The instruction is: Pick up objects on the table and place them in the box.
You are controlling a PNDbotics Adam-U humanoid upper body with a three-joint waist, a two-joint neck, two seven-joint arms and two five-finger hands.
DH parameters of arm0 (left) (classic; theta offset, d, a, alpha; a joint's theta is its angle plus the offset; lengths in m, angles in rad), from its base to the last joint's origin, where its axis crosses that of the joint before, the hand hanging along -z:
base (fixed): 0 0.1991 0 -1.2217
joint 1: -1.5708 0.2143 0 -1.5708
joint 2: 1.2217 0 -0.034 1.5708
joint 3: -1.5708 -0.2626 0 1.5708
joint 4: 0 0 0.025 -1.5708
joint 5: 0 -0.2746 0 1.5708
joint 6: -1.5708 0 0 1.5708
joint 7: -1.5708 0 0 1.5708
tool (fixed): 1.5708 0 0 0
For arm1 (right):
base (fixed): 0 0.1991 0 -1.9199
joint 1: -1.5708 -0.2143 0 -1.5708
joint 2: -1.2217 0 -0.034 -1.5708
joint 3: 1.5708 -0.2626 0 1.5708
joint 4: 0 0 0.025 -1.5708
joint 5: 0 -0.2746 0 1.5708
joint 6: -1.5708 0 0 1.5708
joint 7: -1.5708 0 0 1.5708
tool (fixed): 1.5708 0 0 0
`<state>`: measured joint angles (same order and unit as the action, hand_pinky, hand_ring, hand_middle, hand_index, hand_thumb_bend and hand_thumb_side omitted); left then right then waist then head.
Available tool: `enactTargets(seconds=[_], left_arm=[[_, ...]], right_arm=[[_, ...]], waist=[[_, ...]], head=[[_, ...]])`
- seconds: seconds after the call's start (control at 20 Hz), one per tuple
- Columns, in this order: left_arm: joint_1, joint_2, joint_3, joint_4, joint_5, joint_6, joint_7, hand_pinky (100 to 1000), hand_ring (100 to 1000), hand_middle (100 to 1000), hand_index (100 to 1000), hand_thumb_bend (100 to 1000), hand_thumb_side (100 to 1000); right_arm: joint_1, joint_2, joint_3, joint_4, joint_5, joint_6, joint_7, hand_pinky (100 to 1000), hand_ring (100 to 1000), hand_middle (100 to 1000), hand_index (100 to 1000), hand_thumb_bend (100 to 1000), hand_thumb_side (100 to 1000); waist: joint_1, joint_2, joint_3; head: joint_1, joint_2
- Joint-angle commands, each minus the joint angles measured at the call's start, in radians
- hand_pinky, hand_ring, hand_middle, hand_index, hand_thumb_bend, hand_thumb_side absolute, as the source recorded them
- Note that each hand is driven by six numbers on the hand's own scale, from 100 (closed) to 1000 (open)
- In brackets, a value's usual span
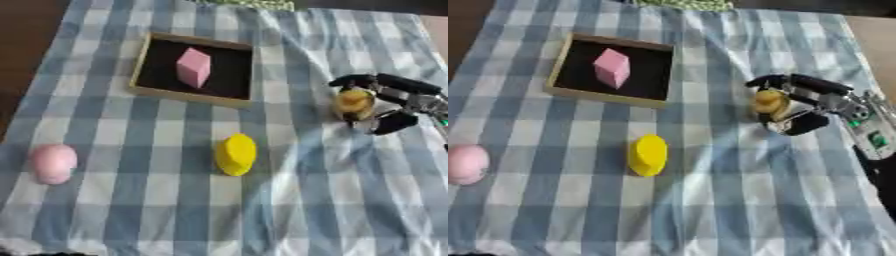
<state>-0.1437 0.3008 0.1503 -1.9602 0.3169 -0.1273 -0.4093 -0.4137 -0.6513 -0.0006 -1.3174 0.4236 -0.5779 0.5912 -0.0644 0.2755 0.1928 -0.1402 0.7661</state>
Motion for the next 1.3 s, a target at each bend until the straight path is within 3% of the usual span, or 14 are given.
enactTargets(seconds=[0.05, 0.2, 0.35, 0.55, 1.3], left_arm=[[-0.009, 0.020, 0.001, -0.011, 0.004, -0.001, -0.006, 799, 973, 832, 841, 100, 565], [-0.008, 0.019, 0.000, -0.011, 0.004, -0.001, -0.008, 799, 973, 832, 840, 100, 565], [-0.008, 0.019, 0.000, -0.012, 0.005, -0.001, -0.009, 799, 973, 833, 840, 100, 565], [-0.008, 0.018, 0.000, -0.011, 0.004, 0.000, -0.011, 799, 974, 833, 840, 100, 565], [-0.010, 0.023, -0.003, -0.011, 0.005, -0.003, -0.014, 799, 975, 834, 841, 100, 565]], right_arm=[[-0.010, -0.043, -0.014, -0.018, 0.001, -0.174, 0.153, 1000, 1000, 462, 856, 100, 253], [-0.008, -0.045, -0.015, -0.017, 0.011, -0.186, 0.135, 1000, 1000, 348, 792, 100, 258], [-0.007, -0.045, -0.012, -0.011, 0.020, -0.178, 0.127, 1000, 1000, 275, 753, 100, 353], [-0.006, -0.043, -0.006, -0.014, 0.009, -0.170, 0.129, 1000, 1000, 174, 717, 100, 303], [-0.031, -0.065, -0.005, -0.091, -0.136, -0.194, 0.166, 1000, 1000, 110, 719, 100, 238]], waist=[[-0.004, -0.004, -0.001], [-0.004, -0.004, -0.001], [-0.004, -0.004, -0.001], [-0.005, -0.004, -0.001], [-0.006, -0.008, 0.000]], head=[[-0.002, 0.004], [-0.002, 0.004], [-0.003, 0.004], [-0.003, 0.004], [-0.007, 0.004]])
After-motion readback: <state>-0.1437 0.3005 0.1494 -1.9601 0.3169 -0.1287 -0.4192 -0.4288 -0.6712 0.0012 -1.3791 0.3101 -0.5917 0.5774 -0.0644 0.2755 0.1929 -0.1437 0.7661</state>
